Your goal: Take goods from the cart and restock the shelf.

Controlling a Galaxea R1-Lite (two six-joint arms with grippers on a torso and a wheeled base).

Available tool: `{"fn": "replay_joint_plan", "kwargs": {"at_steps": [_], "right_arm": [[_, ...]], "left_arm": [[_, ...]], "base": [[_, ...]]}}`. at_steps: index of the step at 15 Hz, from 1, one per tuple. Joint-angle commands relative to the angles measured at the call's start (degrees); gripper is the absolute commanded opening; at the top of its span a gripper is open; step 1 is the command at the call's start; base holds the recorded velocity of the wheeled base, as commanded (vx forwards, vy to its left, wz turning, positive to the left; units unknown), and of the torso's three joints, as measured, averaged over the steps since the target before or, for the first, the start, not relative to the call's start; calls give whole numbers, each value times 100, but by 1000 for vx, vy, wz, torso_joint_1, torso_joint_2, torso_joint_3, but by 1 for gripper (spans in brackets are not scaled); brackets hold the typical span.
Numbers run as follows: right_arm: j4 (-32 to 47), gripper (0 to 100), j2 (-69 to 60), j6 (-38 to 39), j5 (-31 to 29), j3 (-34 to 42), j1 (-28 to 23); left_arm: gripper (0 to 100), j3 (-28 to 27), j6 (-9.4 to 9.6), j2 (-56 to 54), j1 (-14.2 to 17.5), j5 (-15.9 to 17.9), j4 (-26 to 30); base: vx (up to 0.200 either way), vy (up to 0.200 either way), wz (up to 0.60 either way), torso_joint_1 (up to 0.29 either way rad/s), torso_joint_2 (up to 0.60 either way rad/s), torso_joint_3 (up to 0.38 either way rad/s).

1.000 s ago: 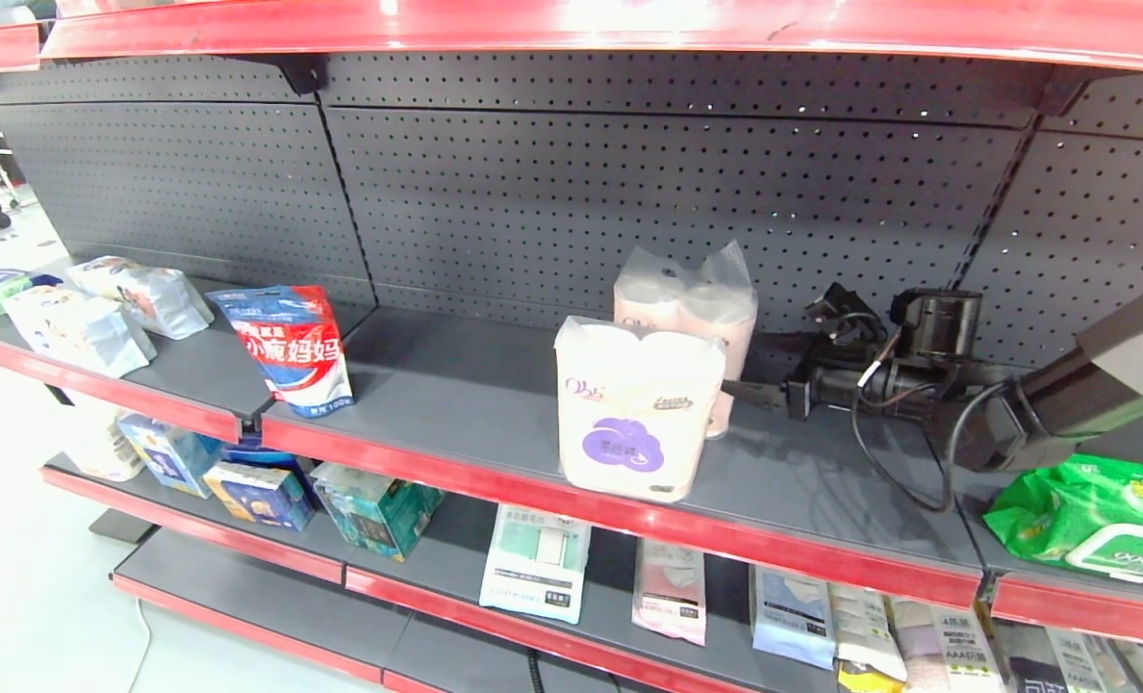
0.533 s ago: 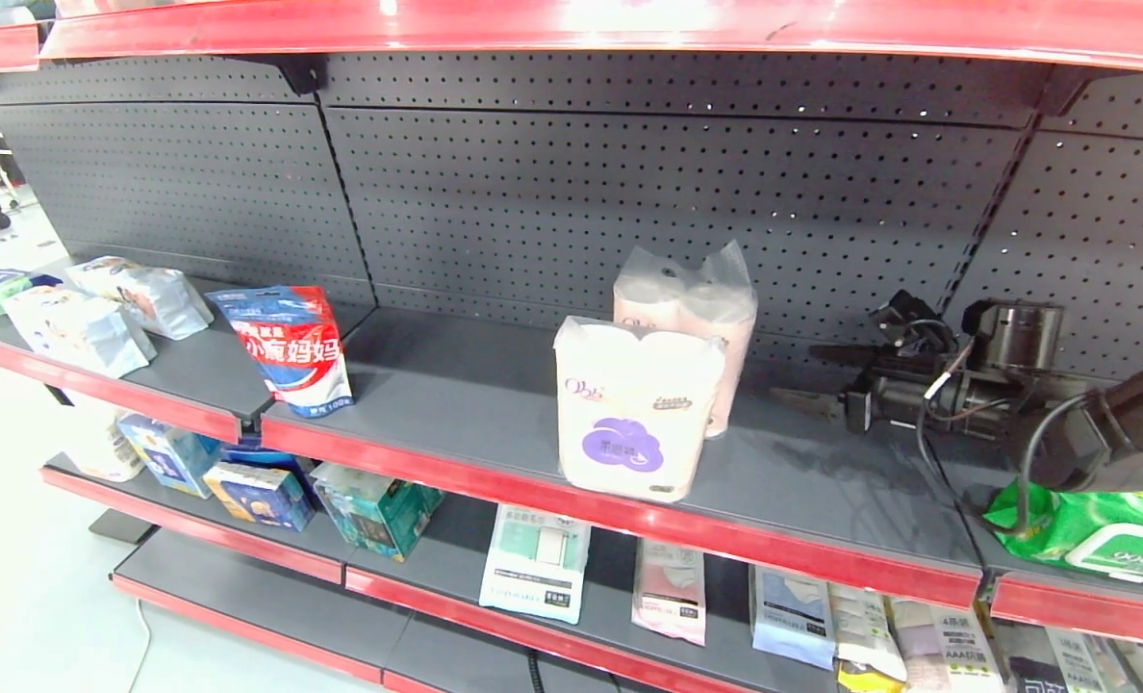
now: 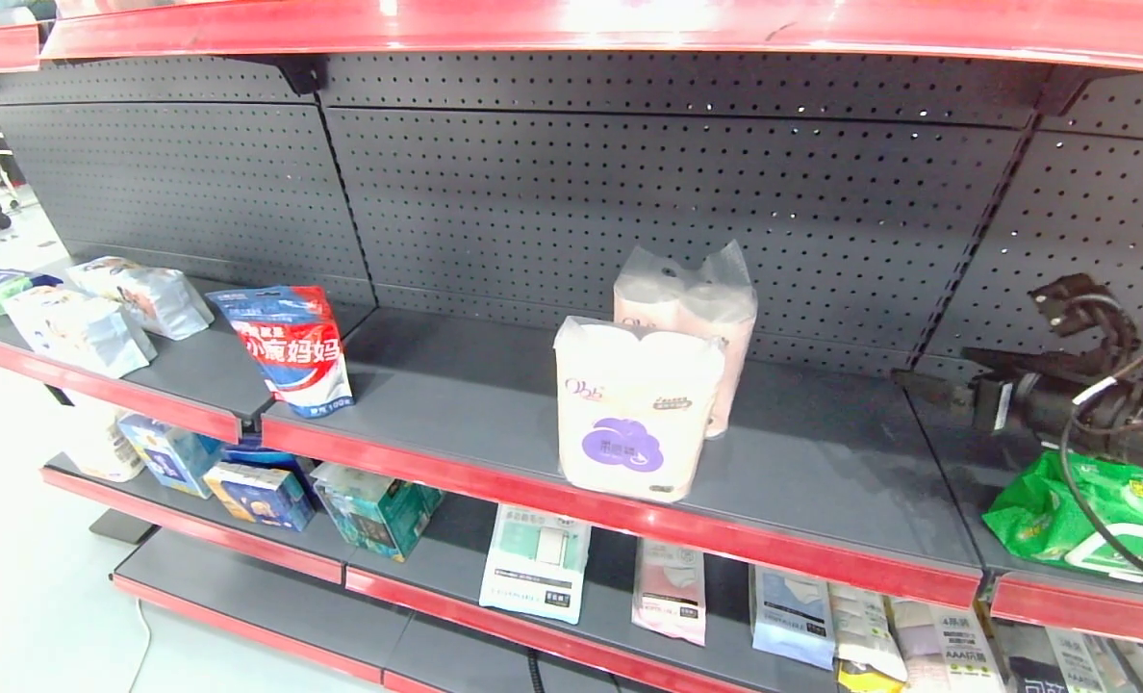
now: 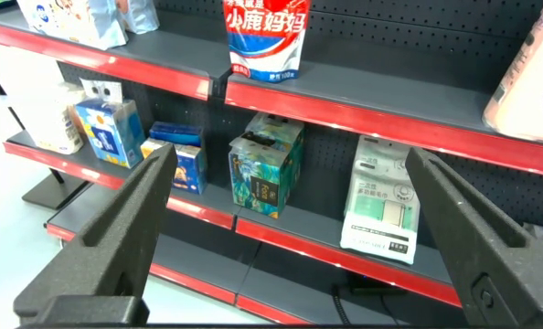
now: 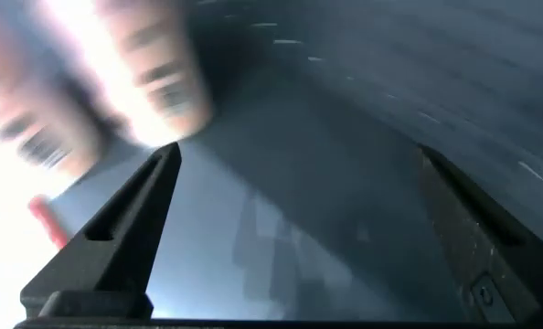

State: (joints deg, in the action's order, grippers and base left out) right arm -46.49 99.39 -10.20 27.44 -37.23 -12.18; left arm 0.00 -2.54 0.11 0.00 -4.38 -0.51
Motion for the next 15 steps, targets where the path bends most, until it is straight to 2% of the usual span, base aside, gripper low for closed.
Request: {"fn": "replay_joint_plan", "kwargs": {"at_steps": [1, 2, 4, 6, 7, 9, 11, 14, 15], "right_arm": [[62, 100, -1475, 853, -1311, 708, 66], [237, 100, -2064, 906, -1716, 1025, 110], [1222, 100, -3699, 906, -2182, 1719, 75], [2496, 100, -5342, 932, -2199, 2053, 119], [3419, 100, -6397, 932, -2199, 2229, 137], [4606, 100, -7865, 924, -2146, 2466, 172], [5511, 100, -9253, 924, -2006, 2607, 471], [5731, 100, -9385, 915, -1979, 2607, 567], [5739, 100, -9368, 880, -1584, 2651, 629]], "left_arm": [[100, 0, -1, -2, 0, -2, -2], [100, 0, -1, -2, 0, -2, -2], [100, 0, -1, -2, 0, -2, -2], [100, 0, -1, -2, 0, -2, -2], [100, 0, -1, -2, 0, -2, -2], [100, 0, -1, -2, 0, -2, -2], [100, 0, -1, -2, 0, -2, -10], [100, 0, -1, -2, 0, -2, -2], [100, 0, -1, -2, 0, -2, -2]], "base": [[0, 0, 0, 0, 0, 0], [0, 0, 0, 0, 0, 0], [0, 0, 0, 0, 0, 0], [0, 0, 0, 0, 0, 0], [0, 0, 0, 0, 0, 0], [0, 0, 0, 0, 0, 0], [0, 0, 0, 0, 0, 0], [0, 0, 0, 0, 0, 0], [0, 0, 0, 0, 0, 0]]}}
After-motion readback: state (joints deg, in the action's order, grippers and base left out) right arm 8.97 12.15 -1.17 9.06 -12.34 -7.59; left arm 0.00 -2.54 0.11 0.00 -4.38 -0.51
